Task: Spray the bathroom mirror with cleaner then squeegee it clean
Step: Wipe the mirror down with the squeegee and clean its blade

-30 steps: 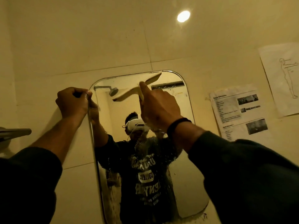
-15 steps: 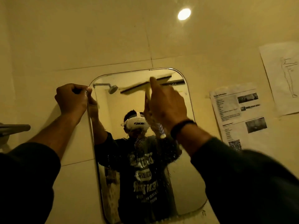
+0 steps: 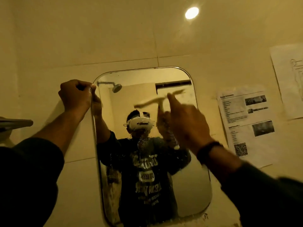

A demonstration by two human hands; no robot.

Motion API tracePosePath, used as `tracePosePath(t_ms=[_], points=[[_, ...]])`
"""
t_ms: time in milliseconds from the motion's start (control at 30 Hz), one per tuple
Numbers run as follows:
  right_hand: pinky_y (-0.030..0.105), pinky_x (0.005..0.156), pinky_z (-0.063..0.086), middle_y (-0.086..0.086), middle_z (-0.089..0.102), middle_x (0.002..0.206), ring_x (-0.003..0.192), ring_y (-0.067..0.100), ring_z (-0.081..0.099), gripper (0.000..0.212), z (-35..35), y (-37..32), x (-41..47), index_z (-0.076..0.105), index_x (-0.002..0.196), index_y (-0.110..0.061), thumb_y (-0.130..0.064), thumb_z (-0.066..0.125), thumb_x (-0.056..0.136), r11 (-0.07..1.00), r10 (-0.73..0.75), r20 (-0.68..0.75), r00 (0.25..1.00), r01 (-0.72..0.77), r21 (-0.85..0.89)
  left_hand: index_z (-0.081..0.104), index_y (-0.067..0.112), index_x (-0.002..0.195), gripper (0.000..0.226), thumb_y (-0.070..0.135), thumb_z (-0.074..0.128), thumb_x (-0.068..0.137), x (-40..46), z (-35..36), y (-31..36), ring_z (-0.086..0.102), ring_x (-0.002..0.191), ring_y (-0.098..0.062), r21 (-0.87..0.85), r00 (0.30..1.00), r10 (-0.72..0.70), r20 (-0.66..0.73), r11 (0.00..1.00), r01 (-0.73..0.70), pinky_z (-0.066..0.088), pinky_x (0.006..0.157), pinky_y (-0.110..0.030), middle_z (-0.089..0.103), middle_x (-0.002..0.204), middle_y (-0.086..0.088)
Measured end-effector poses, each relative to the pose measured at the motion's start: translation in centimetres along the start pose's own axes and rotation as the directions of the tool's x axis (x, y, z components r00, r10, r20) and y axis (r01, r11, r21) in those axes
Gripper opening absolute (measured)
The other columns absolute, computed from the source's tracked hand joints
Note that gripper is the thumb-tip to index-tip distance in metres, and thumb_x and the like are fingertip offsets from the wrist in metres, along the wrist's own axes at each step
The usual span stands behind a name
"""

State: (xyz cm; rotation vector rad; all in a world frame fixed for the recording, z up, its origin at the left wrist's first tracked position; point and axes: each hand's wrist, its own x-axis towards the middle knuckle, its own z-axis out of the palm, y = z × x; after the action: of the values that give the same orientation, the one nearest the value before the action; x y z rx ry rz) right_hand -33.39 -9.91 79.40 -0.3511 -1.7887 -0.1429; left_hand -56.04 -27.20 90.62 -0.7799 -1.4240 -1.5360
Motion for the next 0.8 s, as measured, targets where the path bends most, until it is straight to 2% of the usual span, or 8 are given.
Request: tracePosePath(t_ms=[100,200,300,400,500,667,733,800], points=[[0.021,0.038,0.027,-0.006,0.051,0.065,0.047,0.01,0.045,0.061,-0.4,-0.5,6.1,0.03,0.149,-0.018,-0.008,0.052,0.094,0.996,-0.019,-0.023,1.0,0.017,-0.082,0.075,0.015,0.094,0.01,0.018,0.076,0.084,0.3,0.1,-0.2,0.064,0.081,-0.007,0.024,1.0,-0.005,0.0,1.0,0.005,0.042,0.068,-0.009,0.065,0.079,0.01],[0.024,0.039,0.031,-0.001,0.055,0.07,0.049,0.013,0.046,0.063,0.2,-0.7,7.7,0.029,0.149,-0.018,-0.006,0.051,0.092,0.996,0.001,-0.025,1.0,-0.003,-0.092,0.076,0.012,0.095,0.013,0.019,0.076,0.084,0.3,0.0,-0.3,0.065,0.082,-0.008,0.028,1.0,0.01,-0.005,1.0,-0.01,0.043,0.07,-0.009,0.067,0.083,0.006],[0.02,0.037,0.035,-0.006,0.051,0.062,0.046,0.006,0.047,0.064,2.5,-0.2,4.1,0.024,0.149,-0.023,-0.016,0.058,0.094,0.999,0.004,-0.04,0.999,-0.005,-0.038,0.076,0.012,0.096,0.013,0.017,0.076,0.084,0.1,0.0,-0.2,0.063,0.079,-0.006,0.024,1.0,0.013,-0.019,1.0,-0.013,0.039,0.061,-0.003,0.067,0.083,0.006],[0.022,0.042,0.049,-0.006,0.057,0.066,0.046,0.006,0.05,0.062,4.3,1.0,-1.5,0.015,0.152,-0.027,-0.03,0.05,0.1,0.996,-0.061,0.025,0.998,0.063,-0.059,0.076,0.01,0.097,0.013,0.016,0.075,0.086,-0.1,-0.3,0.2,0.062,0.078,-0.006,0.025,1.0,0.009,-0.006,1.0,-0.009,0.038,0.062,-0.004,0.066,0.084,0.005],[0.025,0.043,0.051,-0.005,0.058,0.068,0.047,0.008,0.051,0.063,4.0,1.9,-3.9,0.015,0.152,-0.028,-0.038,0.049,0.1,0.99,-0.085,0.032,0.996,0.088,-0.111,0.075,0.01,0.096,0.011,0.014,0.073,0.087,-0.4,-0.4,0.5,0.062,0.08,-0.007,0.023,1.0,-0.003,-0.007,1.0,0.003,0.039,0.063,-0.004,0.067,0.085,0.003],[0.03,0.045,0.053,-0.005,0.059,0.07,0.049,0.01,0.054,0.054,0.8,1.1,-2.0,0.026,0.148,-0.019,-0.039,0.045,0.102,0.978,-0.198,0.089,0.976,0.203,-0.054,0.075,0.008,0.096,0.011,0.014,0.072,0.087,-0.7,-0.4,1.0,0.064,0.087,-0.011,0.013,1.0,-0.019,-0.019,1.0,0.019,0.047,0.079,-0.02,0.07,0.091,-0.002],[0.029,0.041,0.049,-0.009,0.05,0.064,0.046,0.009,0.049,0.049,-0.5,0.7,-1.5,0.032,0.142,-0.014,-0.041,0.04,0.102,0.97,-0.23,0.112,0.967,0.237,-0.056,0.075,0.009,0.094,0.009,0.012,0.072,0.087,-0.5,-0.4,1.0,0.064,0.085,-0.01,-0.007,1.0,-0.025,-0.015,1.0,0.024,0.046,0.074,-0.014,0.07,0.089,-0.001],[0.024,0.039,0.04,-0.012,0.04,0.061,0.043,0.006,0.043,0.041,-1.2,0.3,-1.5,0.042,0.13,-0.017,-0.045,0.033,0.102,0.949,-0.277,0.168,0.946,0.296,-0.104,0.075,0.01,0.093,0.007,0.012,0.073,0.086,-0.6,-0.5,0.8,0.063,0.08,-0.007,-0.014,0.999,-0.03,-0.022,0.999,0.03,0.04,0.065,-0.004,0.069,0.086,0.001]])
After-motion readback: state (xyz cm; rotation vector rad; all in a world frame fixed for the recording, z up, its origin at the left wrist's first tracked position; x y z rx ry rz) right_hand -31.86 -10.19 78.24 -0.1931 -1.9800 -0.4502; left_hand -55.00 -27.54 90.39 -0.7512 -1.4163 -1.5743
